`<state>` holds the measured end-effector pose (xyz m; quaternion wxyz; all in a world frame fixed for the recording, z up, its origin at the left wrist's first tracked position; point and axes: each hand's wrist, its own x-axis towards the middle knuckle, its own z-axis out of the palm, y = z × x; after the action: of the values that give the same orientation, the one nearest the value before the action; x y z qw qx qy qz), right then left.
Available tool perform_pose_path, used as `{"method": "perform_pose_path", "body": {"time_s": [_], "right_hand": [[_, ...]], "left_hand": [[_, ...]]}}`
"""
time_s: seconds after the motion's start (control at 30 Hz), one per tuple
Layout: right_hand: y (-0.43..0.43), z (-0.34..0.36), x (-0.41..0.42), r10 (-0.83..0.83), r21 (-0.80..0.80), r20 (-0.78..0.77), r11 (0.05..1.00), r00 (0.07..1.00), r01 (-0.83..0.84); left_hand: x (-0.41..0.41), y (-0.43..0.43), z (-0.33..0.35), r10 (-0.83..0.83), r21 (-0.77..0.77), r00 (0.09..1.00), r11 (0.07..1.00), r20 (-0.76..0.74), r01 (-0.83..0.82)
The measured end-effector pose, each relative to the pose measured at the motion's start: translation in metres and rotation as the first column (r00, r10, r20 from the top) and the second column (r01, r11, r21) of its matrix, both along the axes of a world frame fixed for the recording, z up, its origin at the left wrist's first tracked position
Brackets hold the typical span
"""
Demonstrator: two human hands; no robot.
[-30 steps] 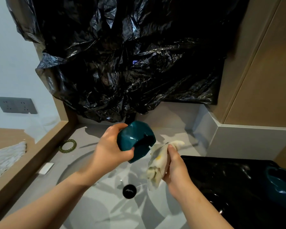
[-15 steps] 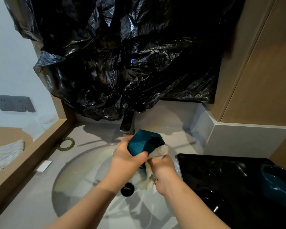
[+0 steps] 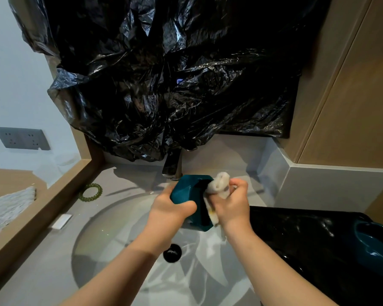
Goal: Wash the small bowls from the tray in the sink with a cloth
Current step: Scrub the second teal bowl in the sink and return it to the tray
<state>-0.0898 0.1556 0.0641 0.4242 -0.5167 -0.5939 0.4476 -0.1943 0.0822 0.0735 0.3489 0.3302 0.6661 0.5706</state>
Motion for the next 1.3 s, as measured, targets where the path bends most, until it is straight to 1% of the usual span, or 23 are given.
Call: {"method": "perform_pose_path", "body": {"time_s": [0.07, 0.13, 0.2, 0.27, 0.3, 0.33, 0.37, 0.43, 0.5, 0.57, 0.63, 0.7, 0.77, 0.87, 0.93, 0.97, 1.03, 1.1, 1.13, 1.17, 1.2, 1.27, 1.3], "right_hand": [[0.004, 0.010, 0.004, 0.076, 0.016, -0.080, 0.997, 0.994, -0.075], [0.006, 0.015, 0.005, 0.246, -0.026, -0.047, 0.969, 0.968, -0.247], [0.005, 0.015, 0.007, 0.394, -0.061, -0.025, 0.917, 0.919, -0.395], [0.005, 0.015, 0.009, 0.447, -0.055, -0.096, 0.889, 0.889, -0.454], [0.006, 0.015, 0.010, 0.467, -0.041, -0.090, 0.881, 0.880, -0.472], [0.008, 0.015, 0.010, 0.487, -0.018, -0.026, 0.873, 0.873, -0.488], [0.010, 0.015, 0.011, 0.506, -0.005, 0.107, 0.861, 0.856, -0.508], [0.013, 0.016, 0.011, 0.516, 0.007, 0.375, 0.829, 0.770, -0.559], [0.013, 0.021, 0.011, 0.500, 0.006, 0.504, 0.814, 0.705, -0.581], [0.014, 0.028, 0.007, 0.393, 0.087, 0.663, 0.805, 0.638, -0.587], [0.012, 0.036, 0.002, 0.275, 0.173, 0.796, 0.750, 0.539, -0.638], [0.011, 0.041, -0.003, 0.237, 0.187, 0.853, 0.692, 0.464, -0.697], [0.011, 0.041, -0.002, 0.252, 0.189, 0.837, 0.700, 0.486, -0.689], [0.016, 0.035, 0.002, 0.199, 0.208, 0.821, 0.770, 0.536, -0.604], [0.018, 0.029, 0.003, 0.246, 0.150, 0.773, 0.825, 0.584, -0.545], [0.018, 0.028, 0.004, 0.332, 0.075, 0.705, 0.844, 0.627, -0.531], [0.018, 0.028, 0.007, 0.492, -0.077, 0.496, 0.846, 0.716, -0.528], [0.017, 0.032, 0.009, 0.550, -0.173, 0.280, 0.835, 0.787, -0.522], [0.017, 0.032, 0.009, 0.538, -0.178, 0.240, 0.843, 0.808, -0.508], [0.018, 0.032, 0.008, 0.509, -0.138, 0.293, 0.860, 0.809, -0.491], [0.020, 0.032, 0.008, 0.468, -0.078, 0.400, 0.874, 0.788, -0.480], [0.022, 0.031, 0.006, 0.373, 0.019, 0.608, 0.876, 0.701, -0.483], [0.024, 0.031, 0.006, 0.345, 0.028, 0.678, 0.870, 0.649, -0.492]], "left_hand": [[-0.004, 0.000, -0.003, 0.022, -0.035, 0.995, 0.999, 0.101, -0.019], [-0.006, 0.001, -0.004, 0.011, -0.065, 0.985, 0.998, 0.175, 0.000], [-0.010, 0.002, -0.002, -0.012, -0.106, 0.978, 0.994, 0.206, 0.034], [-0.014, 0.002, 0.002, -0.038, -0.135, 0.977, 0.988, 0.212, 0.068], [-0.016, 0.003, 0.003, -0.050, -0.144, 0.976, 0.986, 0.211, 0.081], [-0.018, 0.003, 0.005, -0.067, -0.149, 0.976, 0.984, 0.206, 0.099], [-0.020, 0.003, 0.006, -0.090, -0.151, 0.977, 0.981, 0.196, 0.120], [-0.021, 0.003, 0.008, -0.138, -0.151, 0.979, 0.976, 0.147, 0.160], [-0.020, 0.004, 0.009, -0.174, -0.152, 0.981, 0.971, 0.086, 0.186], [-0.019, 0.004, 0.010, -0.233, -0.159, 0.971, 0.958, 0.056, 0.239], [-0.014, 0.004, 0.012, -0.291, -0.163, 0.957, 0.943, 0.020, 0.290], [-0.011, 0.004, 0.012, -0.288, -0.161, 0.958, 0.945, 0.010, 0.286], [-0.011, 0.004, 0.011, -0.261, -0.139, 0.965, 0.955, 0.027, 0.262], [-0.009, 0.004, 0.008, -0.197, -0.110, 0.980, 0.974, 0.036, 0.200], [-0.008, 0.004, 0.006, -0.156, -0.107, 0.985, 0.981, 0.066, 0.163], [-0.008, 0.004, 0.005, -0.146, -0.112, 0.985, 0.981, 0.090, 0.155], [-0.010, 0.003, 0.002, -0.127, -0.114, 0.982, 0.983, 0.138, 0.143], [-0.013, 0.003, 0.002, -0.110, -0.115, 0.979, 0.985, 0.173, 0.131], [-0.014, 0.004, 0.003, -0.105, -0.116, 0.977, 0.985, 0.185, 0.128], [-0.015, 0.005, 0.002, -0.100, -0.120, 0.976, 0.985, 0.193, 0.125], [-0.015, 0.005, 0.003, -0.094, -0.119, 0.976, 0.986, 0.196, 0.119], [-0.016, 0.005, 0.004, -0.088, -0.110, 0.981, 0.988, 0.171, 0.108], [-0.016, 0.005, 0.004, -0.095, -0.107, 0.986, 0.988, 0.139, 0.110]]}}
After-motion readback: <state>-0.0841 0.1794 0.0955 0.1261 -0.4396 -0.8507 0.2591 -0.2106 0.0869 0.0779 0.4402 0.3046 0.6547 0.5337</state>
